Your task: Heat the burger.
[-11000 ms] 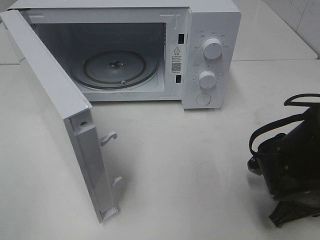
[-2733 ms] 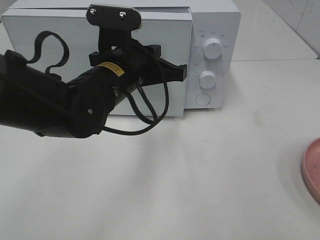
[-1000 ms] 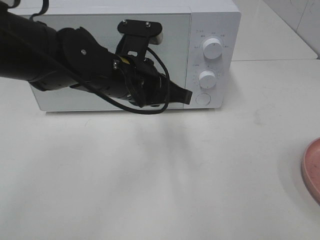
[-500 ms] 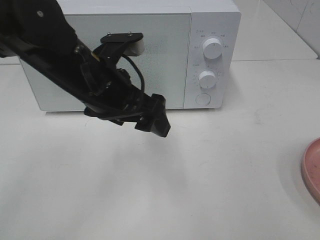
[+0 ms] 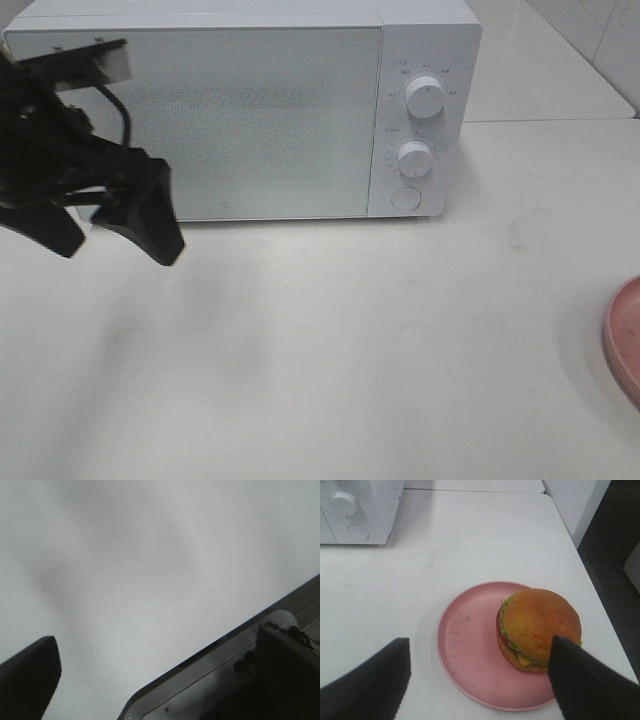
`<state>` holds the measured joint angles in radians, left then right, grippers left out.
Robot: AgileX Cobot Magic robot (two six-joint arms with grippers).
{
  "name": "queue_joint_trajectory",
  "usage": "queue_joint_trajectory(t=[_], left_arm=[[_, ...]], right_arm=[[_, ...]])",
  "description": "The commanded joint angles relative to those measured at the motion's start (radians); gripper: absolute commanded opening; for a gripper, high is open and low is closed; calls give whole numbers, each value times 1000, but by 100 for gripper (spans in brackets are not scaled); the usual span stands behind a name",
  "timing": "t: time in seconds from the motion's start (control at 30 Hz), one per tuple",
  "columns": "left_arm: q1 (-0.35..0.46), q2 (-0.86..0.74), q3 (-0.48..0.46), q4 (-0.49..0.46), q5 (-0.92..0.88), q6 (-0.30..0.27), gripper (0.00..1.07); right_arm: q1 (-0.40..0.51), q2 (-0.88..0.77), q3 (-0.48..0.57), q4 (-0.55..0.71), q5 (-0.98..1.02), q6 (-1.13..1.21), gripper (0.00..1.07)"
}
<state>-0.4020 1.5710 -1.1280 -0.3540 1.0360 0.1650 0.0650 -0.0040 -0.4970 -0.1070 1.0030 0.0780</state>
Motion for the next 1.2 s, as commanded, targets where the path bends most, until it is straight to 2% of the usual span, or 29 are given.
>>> queue_joint_trajectory(t=[0.03, 0.17, 0.2, 0.23, 0.27, 0.37, 0.5, 0.57, 0.6, 0.67, 0.77, 0.83, 0.87, 0.93, 1.03, 1.1, 1.13, 1.2], left_arm=[[111, -69, 9, 56, 76, -32, 98], [175, -113, 9, 107, 100, -57, 98], [212, -152, 9, 140, 116, -86, 98], [212, -152, 9, 140, 116, -86, 98], [237, -189, 9, 166, 127, -117, 98], [251, -259, 15, 205, 132, -149, 98], [251, -333, 45, 227, 132, -165, 98], [251, -441, 127, 258, 127, -186, 98], [251, -441, 127, 258, 127, -186, 98], [251, -524, 202, 292, 124, -207, 98], [251, -547, 229, 304, 124, -217, 98], [251, -676, 327, 361, 122, -269, 98], [251, -676, 327, 361, 122, -269, 98], [251, -777, 386, 404, 122, -307, 98], [251, -808, 402, 411, 123, -312, 98], [251, -961, 444, 435, 122, -312, 98], [251, -961, 444, 435, 122, -312, 98], [251, -1080, 456, 440, 122, -298, 98]], right_arm=[[-6, -27, 0, -9, -6, -10, 76], [-6, -27, 0, -9, -6, -10, 76], [-6, -27, 0, -9, -6, -10, 76], [-6, -27, 0, -9, -6, -10, 76], [-6, -27, 0, -9, -6, -10, 76], [-6, -27, 0, -9, -6, -10, 76], [-6, -27, 0, -9, -6, -10, 76], [-6, -27, 0, -9, -6, -10, 76], [-6, -27, 0, -9, -6, -10, 76], [-6, -27, 0, -9, -6, -10, 76], [-6, -27, 0, -9, -6, -10, 76], [-6, -27, 0, -9, -6, -10, 76], [-6, -27, 0, -9, -6, -10, 76], [-6, -27, 0, -9, -6, -10, 76], [-6, -27, 0, -9, -6, -10, 76], [-6, -27, 0, -9, -6, -10, 76], [-6, -27, 0, -9, -6, -10, 76], [-6, -27, 0, -9, -6, -10, 76]])
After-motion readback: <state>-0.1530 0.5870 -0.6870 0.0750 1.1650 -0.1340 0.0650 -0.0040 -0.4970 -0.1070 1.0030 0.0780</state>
